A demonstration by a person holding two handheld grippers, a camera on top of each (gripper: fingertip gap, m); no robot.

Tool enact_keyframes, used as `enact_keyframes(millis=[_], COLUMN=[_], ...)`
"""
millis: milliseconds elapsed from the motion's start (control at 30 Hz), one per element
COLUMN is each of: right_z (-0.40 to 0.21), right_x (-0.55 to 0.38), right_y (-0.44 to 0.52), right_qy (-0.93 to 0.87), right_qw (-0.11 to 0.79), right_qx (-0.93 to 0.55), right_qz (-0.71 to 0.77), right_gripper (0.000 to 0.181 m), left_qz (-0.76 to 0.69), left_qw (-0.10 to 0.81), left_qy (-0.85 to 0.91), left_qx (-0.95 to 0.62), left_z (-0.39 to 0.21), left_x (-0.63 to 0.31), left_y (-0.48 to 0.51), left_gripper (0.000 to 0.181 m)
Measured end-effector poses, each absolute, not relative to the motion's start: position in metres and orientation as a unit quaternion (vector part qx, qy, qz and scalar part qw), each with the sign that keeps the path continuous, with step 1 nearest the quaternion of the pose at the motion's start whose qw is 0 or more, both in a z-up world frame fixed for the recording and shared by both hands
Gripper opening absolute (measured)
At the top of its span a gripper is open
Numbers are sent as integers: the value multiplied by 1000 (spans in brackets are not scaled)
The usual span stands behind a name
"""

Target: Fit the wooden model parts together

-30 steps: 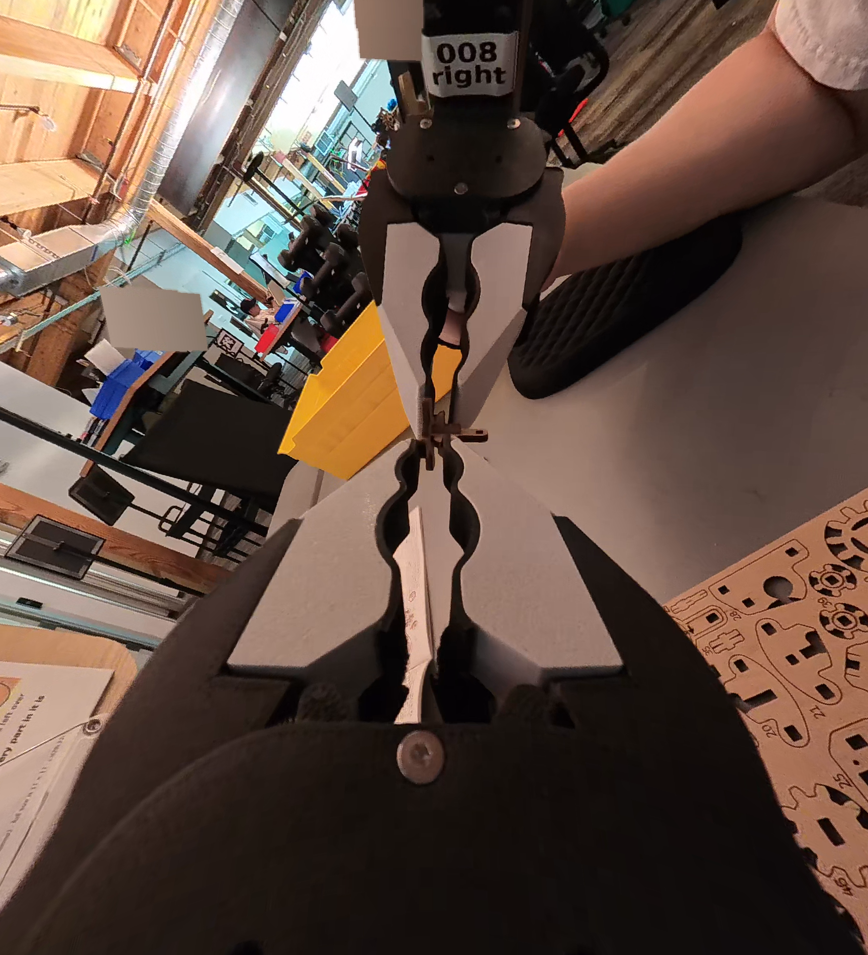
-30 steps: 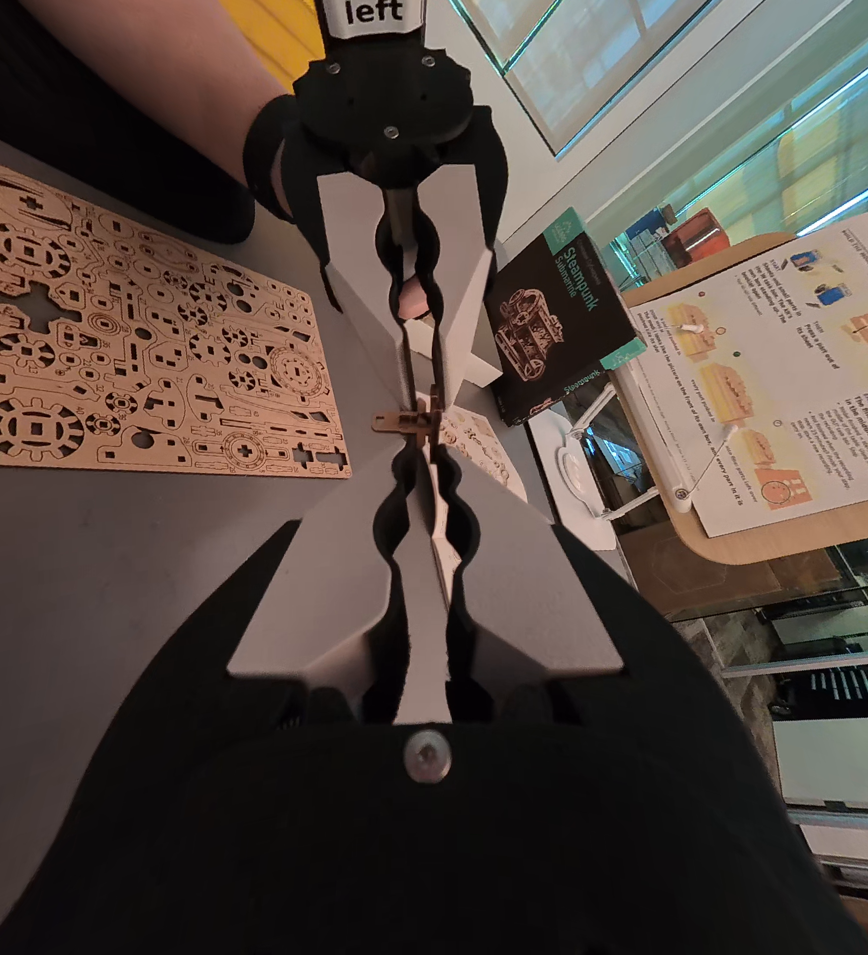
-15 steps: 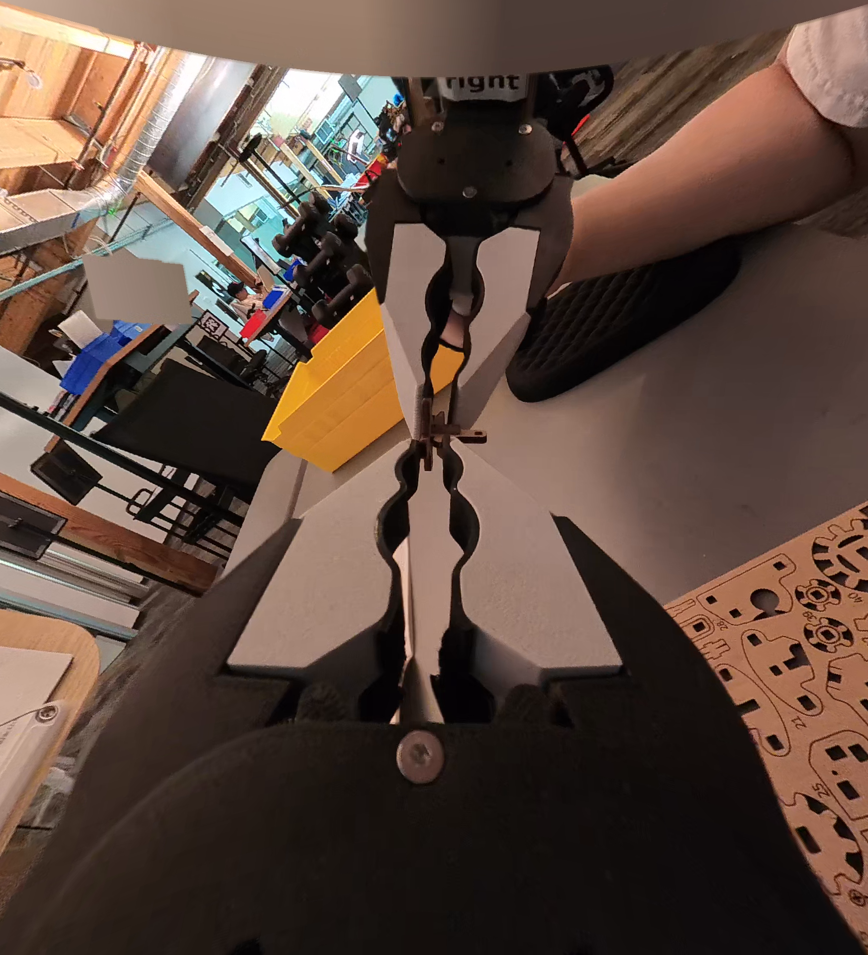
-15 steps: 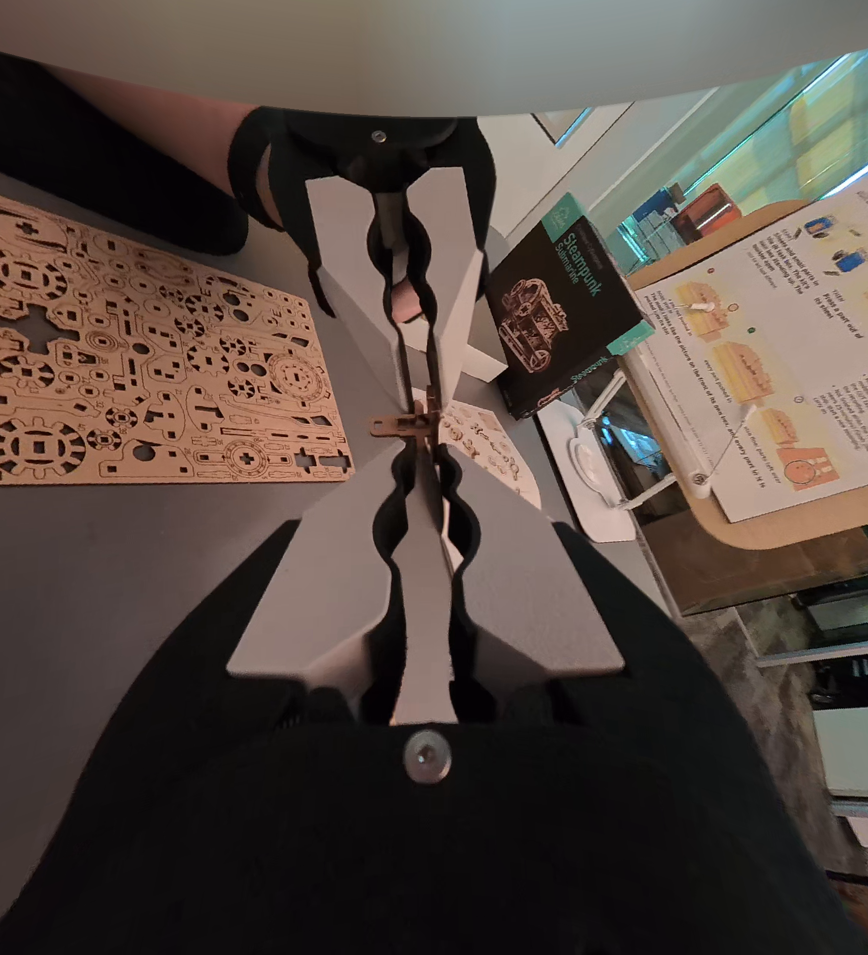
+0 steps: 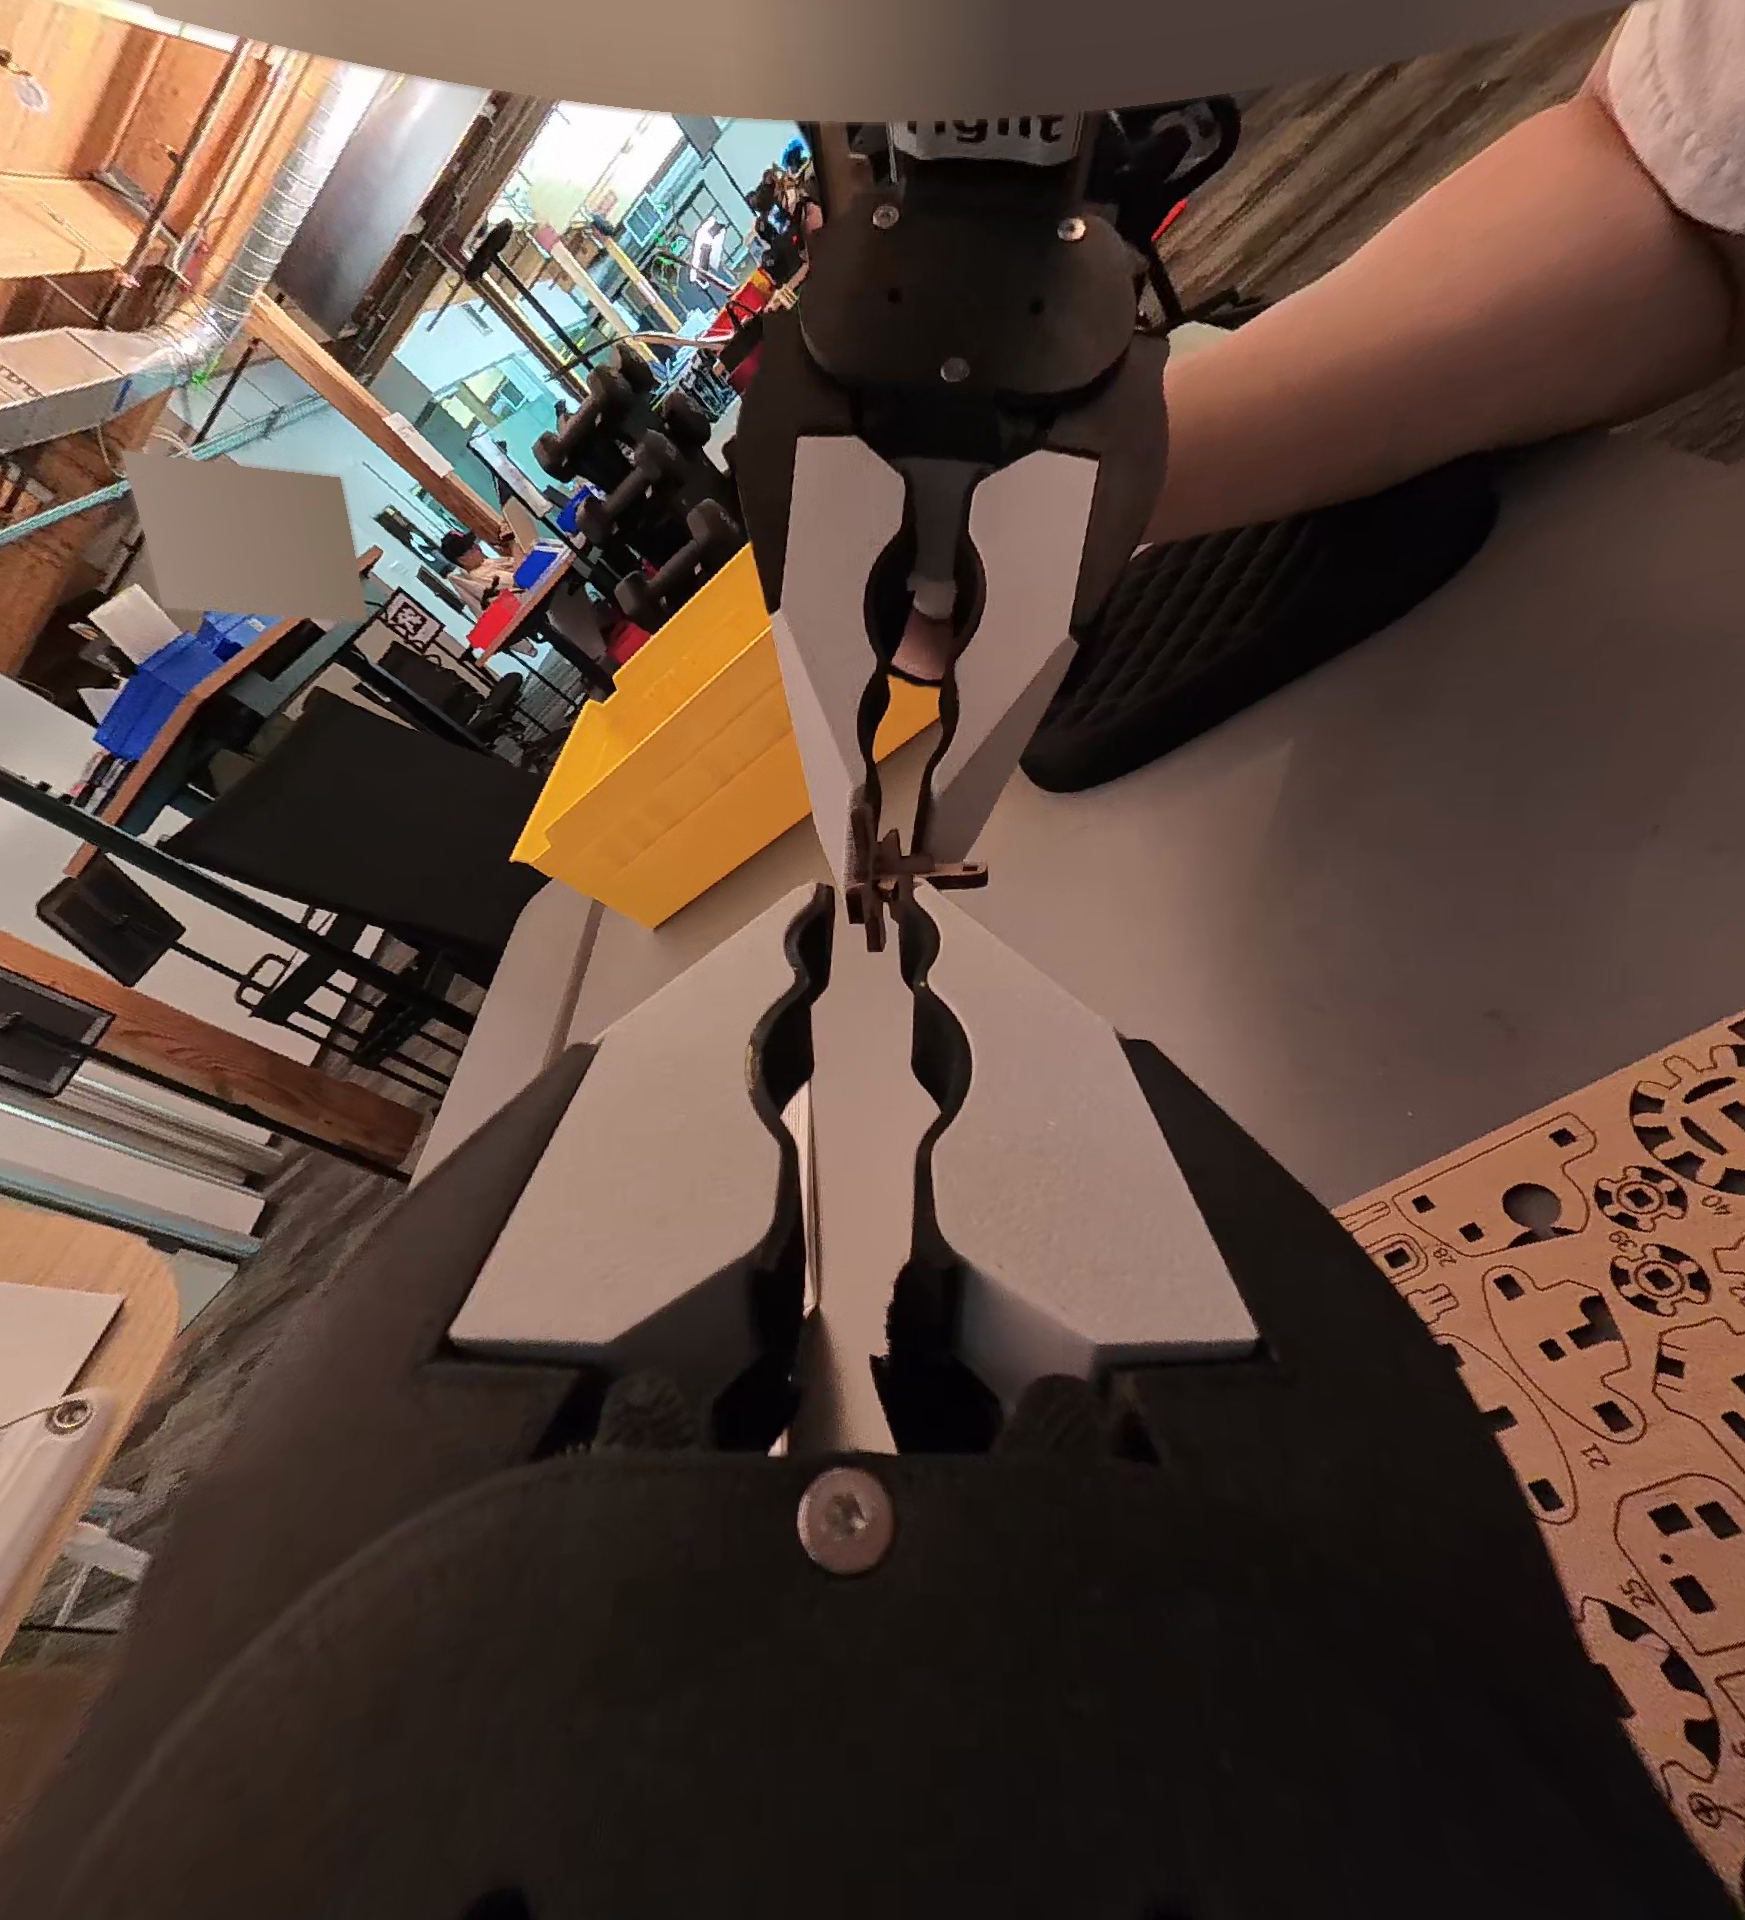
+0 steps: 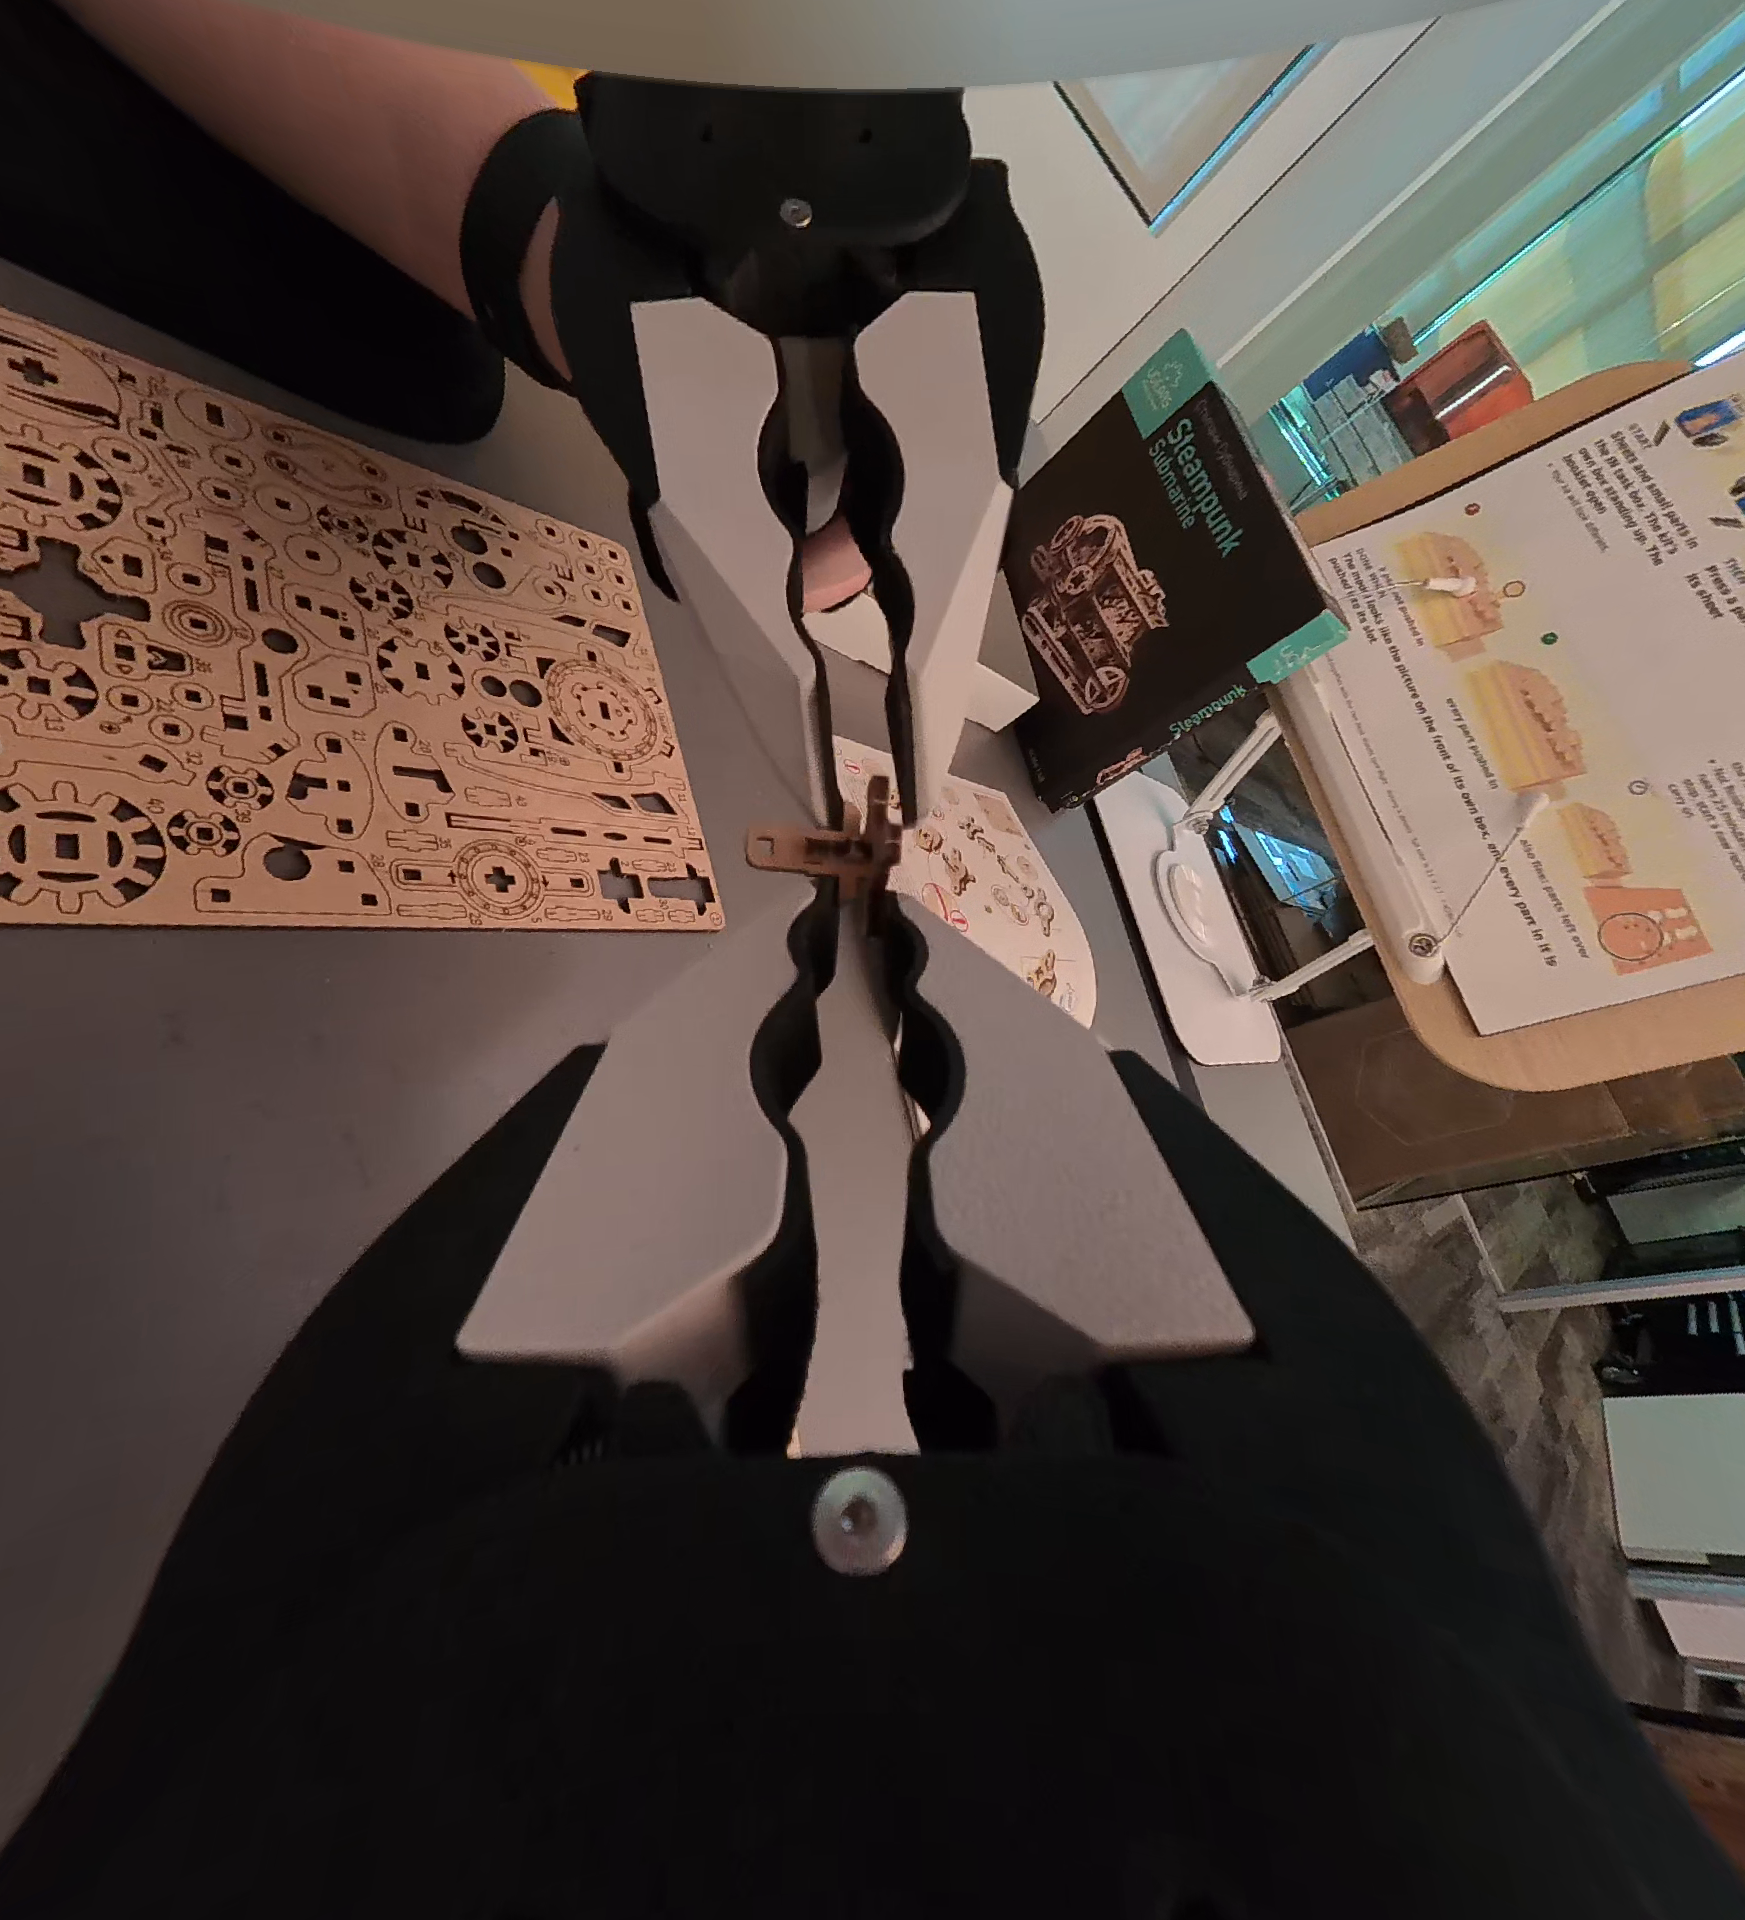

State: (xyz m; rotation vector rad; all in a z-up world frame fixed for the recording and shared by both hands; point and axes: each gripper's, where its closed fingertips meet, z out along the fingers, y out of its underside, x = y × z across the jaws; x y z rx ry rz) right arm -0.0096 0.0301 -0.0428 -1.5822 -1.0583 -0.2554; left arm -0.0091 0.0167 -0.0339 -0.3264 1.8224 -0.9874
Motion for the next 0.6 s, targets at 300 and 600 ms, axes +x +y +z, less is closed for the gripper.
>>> enact_keyframes(millis=[300,600], right_z=[-49,-35], right_x=[-8,-13], right_y=[31,29], right_qy=[-467,-472], right_qw=[556,589], right_qx=[-674,-634], right_qz=[-135,-171], right_gripper=[6,8], left_qz=[-391,-391], left_qw=[490,525], left_qy=[769,750], left_qx=[-124,-92], left_z=[-42,-31], left_x=[-10,-14], left_y=[15,13], left_gripper=[5,5])
